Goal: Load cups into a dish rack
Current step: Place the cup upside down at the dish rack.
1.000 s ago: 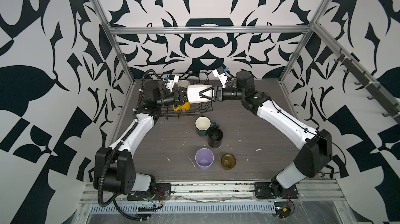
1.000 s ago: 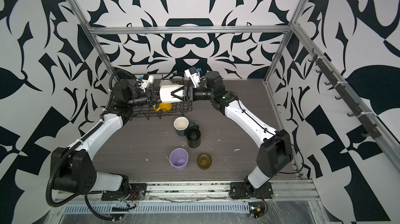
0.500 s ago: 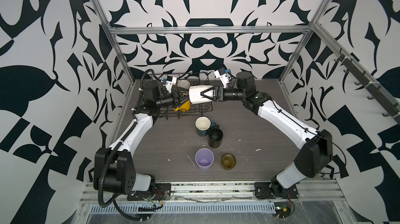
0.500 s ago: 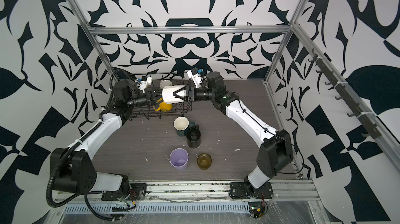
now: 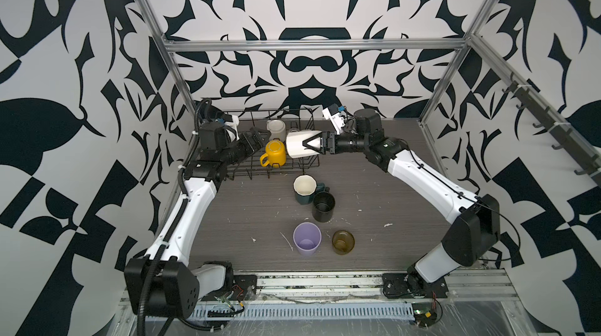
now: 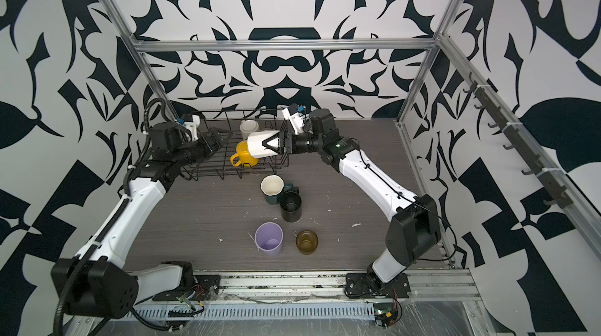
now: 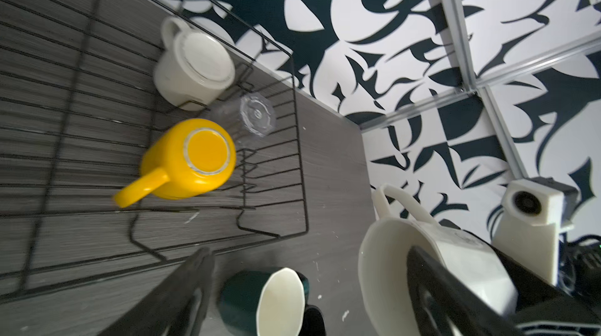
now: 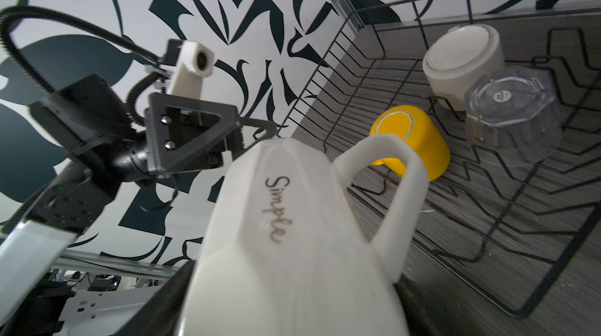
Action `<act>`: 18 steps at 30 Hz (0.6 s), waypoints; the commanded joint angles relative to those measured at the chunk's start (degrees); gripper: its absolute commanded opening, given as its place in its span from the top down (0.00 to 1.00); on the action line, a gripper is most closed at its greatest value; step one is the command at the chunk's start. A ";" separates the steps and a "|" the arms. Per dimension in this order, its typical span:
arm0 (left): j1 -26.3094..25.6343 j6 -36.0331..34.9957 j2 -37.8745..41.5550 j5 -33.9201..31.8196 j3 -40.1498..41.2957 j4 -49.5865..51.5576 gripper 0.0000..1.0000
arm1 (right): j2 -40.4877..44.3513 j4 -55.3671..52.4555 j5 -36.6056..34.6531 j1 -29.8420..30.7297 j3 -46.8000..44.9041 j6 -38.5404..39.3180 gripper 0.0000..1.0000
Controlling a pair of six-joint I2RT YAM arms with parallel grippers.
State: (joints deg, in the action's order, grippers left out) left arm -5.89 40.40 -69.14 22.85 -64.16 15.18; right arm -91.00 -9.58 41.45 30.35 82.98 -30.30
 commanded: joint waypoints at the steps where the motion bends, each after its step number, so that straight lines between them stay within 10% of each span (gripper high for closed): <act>1: 1.20 -3.88 3.08 -10.26 -1.42 5.69 0.03 | 3.13 0.91 -2.21 -0.27 5.55 4.61 1.00; 18: 2.55 -9.94 12.30 -19.91 3.49 6.90 0.01 | -4.76 -11.00 -14.50 0.45 16.00 12.07 1.00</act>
State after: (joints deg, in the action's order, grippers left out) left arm -3.73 32.91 -58.41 5.30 -61.65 20.05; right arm -96.84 -22.15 29.56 30.44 94.59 -21.54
